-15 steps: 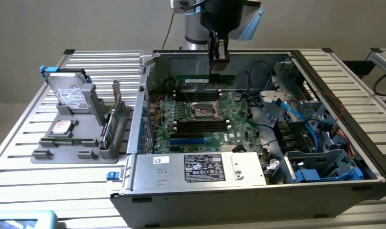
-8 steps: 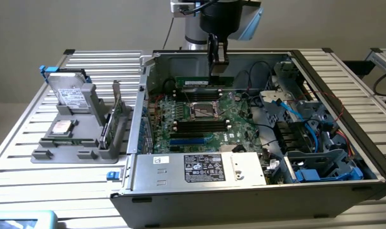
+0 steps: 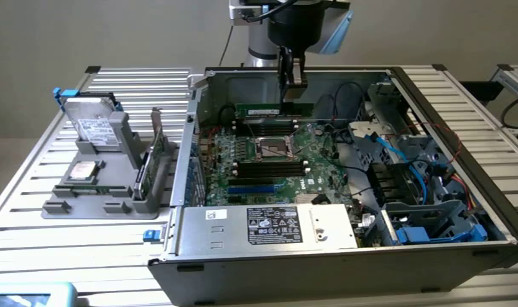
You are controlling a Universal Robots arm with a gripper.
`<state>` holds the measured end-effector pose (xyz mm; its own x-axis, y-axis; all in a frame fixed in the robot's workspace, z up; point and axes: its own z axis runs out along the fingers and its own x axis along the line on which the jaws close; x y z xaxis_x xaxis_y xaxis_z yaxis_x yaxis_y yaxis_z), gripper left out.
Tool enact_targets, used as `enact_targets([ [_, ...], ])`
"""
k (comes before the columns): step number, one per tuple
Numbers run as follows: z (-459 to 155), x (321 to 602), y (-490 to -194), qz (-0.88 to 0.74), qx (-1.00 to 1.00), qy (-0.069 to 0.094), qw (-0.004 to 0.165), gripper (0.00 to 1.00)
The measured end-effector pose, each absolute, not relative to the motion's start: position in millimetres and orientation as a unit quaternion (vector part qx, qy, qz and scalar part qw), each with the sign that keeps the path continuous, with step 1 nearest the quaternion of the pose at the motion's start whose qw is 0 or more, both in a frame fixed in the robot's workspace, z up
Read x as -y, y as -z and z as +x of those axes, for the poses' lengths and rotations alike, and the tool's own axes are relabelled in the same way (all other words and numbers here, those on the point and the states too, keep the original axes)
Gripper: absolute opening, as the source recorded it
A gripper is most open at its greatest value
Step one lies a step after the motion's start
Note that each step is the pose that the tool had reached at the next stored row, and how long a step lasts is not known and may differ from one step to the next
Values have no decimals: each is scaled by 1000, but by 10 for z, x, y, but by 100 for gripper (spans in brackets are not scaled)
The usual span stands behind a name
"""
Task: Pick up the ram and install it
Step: 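Pick up the ram and move it above insertion slot, then insert the ram into the slot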
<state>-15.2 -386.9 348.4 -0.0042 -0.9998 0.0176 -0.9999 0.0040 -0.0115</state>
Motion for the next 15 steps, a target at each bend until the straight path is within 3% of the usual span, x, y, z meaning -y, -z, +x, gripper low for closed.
enact_targets([
  [15,-151,3857,-3481,706,708,-10,2,14],
])
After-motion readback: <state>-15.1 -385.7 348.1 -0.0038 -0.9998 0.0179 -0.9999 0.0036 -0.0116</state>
